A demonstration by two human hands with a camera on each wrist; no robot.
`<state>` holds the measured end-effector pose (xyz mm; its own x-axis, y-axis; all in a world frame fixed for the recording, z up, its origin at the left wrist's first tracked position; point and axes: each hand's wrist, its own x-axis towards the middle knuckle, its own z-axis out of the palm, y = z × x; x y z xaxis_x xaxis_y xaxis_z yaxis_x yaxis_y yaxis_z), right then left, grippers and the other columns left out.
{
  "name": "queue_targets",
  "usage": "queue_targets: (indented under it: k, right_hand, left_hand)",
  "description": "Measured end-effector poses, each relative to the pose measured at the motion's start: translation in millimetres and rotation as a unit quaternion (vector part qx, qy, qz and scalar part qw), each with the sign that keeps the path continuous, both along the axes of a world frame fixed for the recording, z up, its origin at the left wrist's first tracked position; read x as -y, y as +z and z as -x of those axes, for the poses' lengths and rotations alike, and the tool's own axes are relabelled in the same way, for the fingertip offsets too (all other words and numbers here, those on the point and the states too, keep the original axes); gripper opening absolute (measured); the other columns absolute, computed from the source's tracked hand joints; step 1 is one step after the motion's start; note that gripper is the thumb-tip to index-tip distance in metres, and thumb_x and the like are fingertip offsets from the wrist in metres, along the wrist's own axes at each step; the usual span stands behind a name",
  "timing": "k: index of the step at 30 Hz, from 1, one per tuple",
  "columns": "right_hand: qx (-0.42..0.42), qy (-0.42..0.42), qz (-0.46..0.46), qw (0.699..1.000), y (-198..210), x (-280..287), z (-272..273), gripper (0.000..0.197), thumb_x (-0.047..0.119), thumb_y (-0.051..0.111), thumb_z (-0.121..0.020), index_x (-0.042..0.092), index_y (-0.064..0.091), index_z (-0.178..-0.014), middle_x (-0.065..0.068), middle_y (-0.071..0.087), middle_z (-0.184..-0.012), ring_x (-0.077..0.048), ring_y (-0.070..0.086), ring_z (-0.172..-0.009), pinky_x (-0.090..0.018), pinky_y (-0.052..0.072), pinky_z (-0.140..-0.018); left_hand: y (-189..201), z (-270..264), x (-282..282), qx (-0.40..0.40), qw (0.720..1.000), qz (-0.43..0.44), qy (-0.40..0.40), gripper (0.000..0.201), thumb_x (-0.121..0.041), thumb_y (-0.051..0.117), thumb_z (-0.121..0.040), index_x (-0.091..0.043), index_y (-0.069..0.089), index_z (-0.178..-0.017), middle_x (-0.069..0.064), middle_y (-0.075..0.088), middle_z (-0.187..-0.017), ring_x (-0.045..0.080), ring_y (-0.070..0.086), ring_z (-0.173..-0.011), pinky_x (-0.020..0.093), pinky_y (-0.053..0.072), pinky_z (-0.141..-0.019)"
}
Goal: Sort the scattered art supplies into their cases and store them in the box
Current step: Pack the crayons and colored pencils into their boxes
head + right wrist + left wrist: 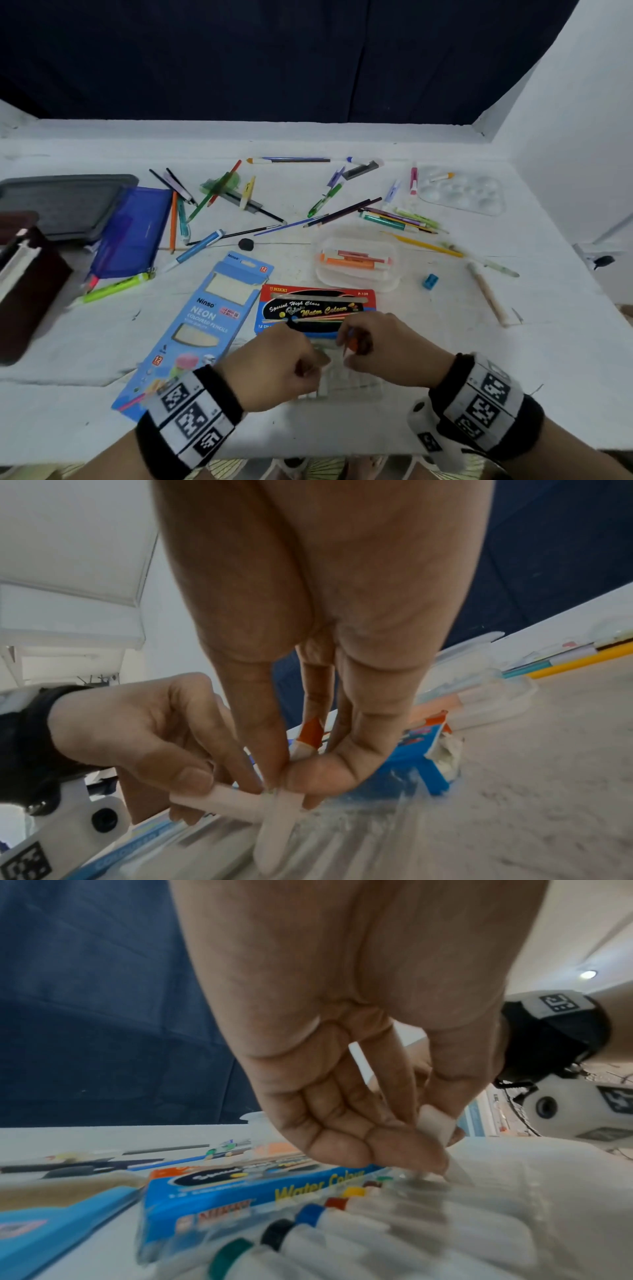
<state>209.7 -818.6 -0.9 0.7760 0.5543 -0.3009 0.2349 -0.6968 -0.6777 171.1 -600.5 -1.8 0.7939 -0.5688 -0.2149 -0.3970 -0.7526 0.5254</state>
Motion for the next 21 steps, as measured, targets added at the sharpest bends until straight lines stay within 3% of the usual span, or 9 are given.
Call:
queue_targets:
  k: [4, 9, 15, 21]
  right_hand:
    - [0.018, -0.025, 0.005, 1.000, -4.8, -4.4, 4.7, 0.021, 0.019, 0.079, -0.078, 0.024, 0.064, -0.091, 0.011, 0.058, -0.082, -0.005, 0.055, -0.070, -0.015, 0.045, -0.062]
    - [0.025, -0.055, -0.016, 0.998, -7.2, -6.5, 11.3, 0.026, 0.014, 0.080, -0.077, 0.019, 0.064, -0.096, 0.007, 0.061, -0.083, -0.006, 0.057, -0.068, -0.015, 0.046, -0.062]
    - [0.042, -0.060, -0.029, 0.997, -10.2, -10.7, 11.6, 0.031, 0.009, 0.080, -0.073, 0.018, 0.063, -0.098, 0.002, 0.067, -0.085, -0.011, 0.065, -0.070, -0.016, 0.050, -0.061]
    - [0.078, -0.041, -0.019, 0.996, -9.8, -12.7, 8.4, 0.033, 0.012, 0.083, -0.072, 0.016, 0.069, -0.102, 0.004, 0.064, -0.092, -0.008, 0.061, -0.072, -0.010, 0.045, -0.062]
  left_hand:
    - [-5.5, 2.0, 12.1, 0.002, 1.000, -0.013, -0.001, 0.034, -0.031, 0.053, -0.095, -0.016, 0.059, -0.065, -0.001, 0.053, -0.057, 0.014, 0.048, -0.053, 0.019, 0.030, -0.055]
    - [-7.8, 0.8, 14.7, 0.007, 1.000, -0.025, 0.008, 0.029, -0.038, 0.060, -0.095, -0.017, 0.073, -0.079, -0.002, 0.065, -0.067, 0.012, 0.058, -0.061, 0.025, 0.048, -0.064]
    - [-10.6, -0.7, 13.6, 0.075, 0.994, -0.076, 0.031, 0.037, -0.060, 0.062, -0.085, -0.025, 0.071, -0.096, -0.008, 0.060, -0.087, 0.009, 0.056, -0.079, 0.027, 0.047, -0.072]
    - [-9.6, -2.5, 15.6, 0.080, 0.989, -0.120, 0.031, 0.055, -0.077, 0.058, -0.075, -0.030, 0.072, -0.098, -0.009, 0.060, -0.089, 0.011, 0.057, -0.082, 0.030, 0.044, -0.074]
